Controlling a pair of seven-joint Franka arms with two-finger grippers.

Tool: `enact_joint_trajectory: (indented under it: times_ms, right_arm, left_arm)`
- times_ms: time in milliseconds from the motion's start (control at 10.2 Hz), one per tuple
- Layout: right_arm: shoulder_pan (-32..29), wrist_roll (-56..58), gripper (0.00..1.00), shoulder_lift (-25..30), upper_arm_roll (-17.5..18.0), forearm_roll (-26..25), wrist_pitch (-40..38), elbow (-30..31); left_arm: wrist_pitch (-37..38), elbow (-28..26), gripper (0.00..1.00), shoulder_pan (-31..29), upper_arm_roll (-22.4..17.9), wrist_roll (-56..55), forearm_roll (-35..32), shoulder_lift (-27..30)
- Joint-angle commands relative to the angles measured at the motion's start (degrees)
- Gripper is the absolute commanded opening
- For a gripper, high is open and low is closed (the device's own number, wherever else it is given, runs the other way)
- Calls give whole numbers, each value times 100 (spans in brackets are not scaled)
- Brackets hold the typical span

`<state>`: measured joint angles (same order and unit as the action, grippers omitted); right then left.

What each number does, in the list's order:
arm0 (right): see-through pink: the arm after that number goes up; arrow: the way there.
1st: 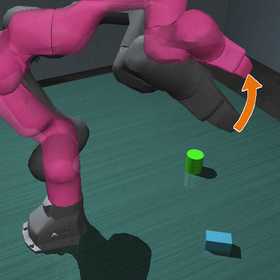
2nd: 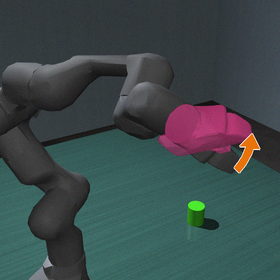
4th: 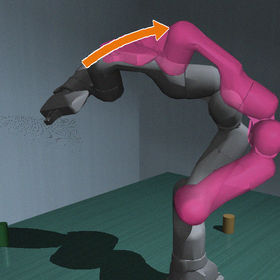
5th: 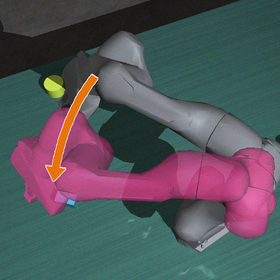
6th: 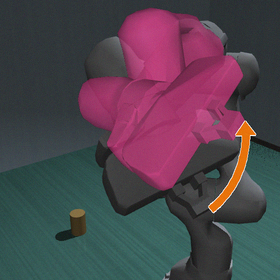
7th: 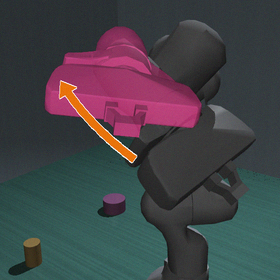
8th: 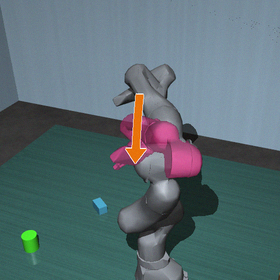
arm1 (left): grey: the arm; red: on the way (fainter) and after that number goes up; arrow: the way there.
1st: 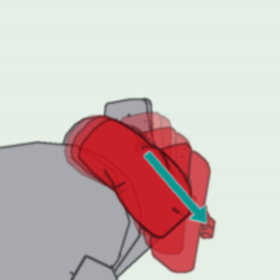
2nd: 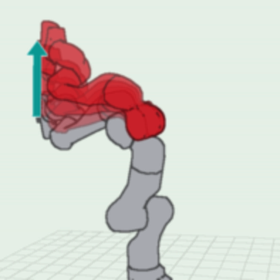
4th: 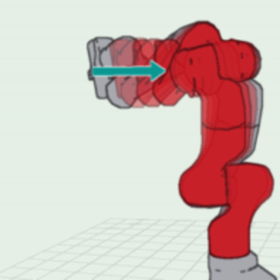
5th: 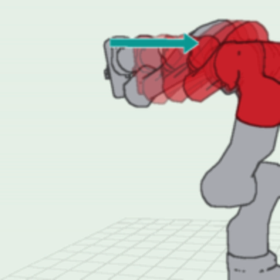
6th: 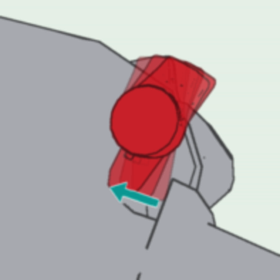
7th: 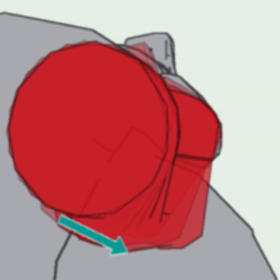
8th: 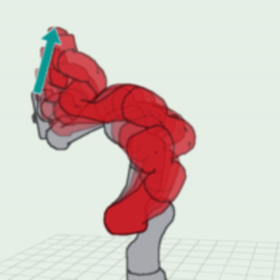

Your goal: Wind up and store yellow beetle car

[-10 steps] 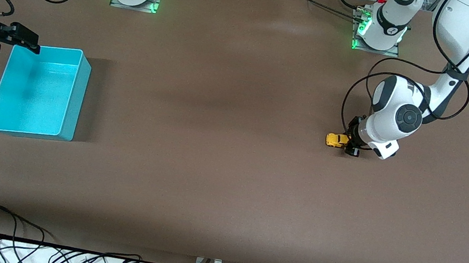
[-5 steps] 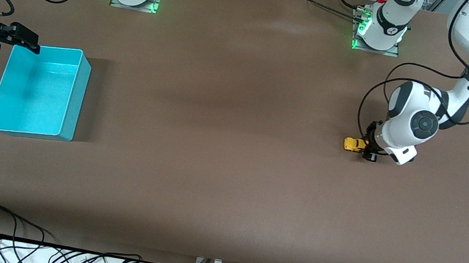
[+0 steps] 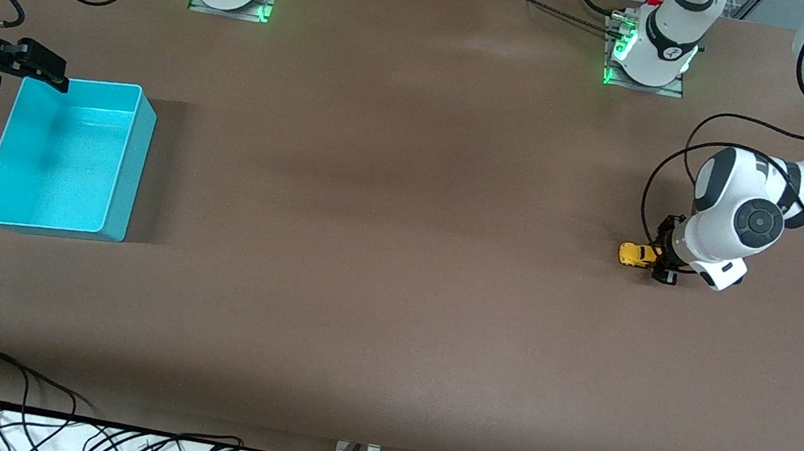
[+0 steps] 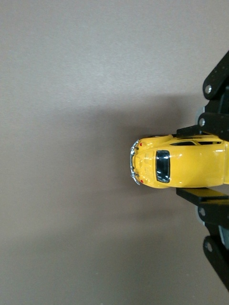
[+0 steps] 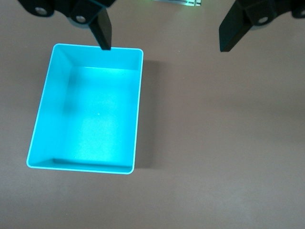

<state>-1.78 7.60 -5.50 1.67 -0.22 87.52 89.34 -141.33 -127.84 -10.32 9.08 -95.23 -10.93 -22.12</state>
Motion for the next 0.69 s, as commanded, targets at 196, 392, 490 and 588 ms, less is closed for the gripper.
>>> enact_joint_trajectory:
  times_ms: [196,392,490,588]
  right_arm:
    - [-15,110,100,23,-18,74,-42,-5]
    - [-15,110,100,23,-18,74,-42,-5]
    - [-15,110,100,23,-18,74,-42,-5]
    - [-15,102,100,14,-18,74,-42,-5]
  left_arm:
    - [-474,365,0,-295,-90,188,-577,-865]
    - [-466,365,0,-313,-90,189,-577,-865]
    - [-466,365,0,-321,-90,180,-577,-865]
    - [-466,374,0,-321,-90,180,-577,-847]
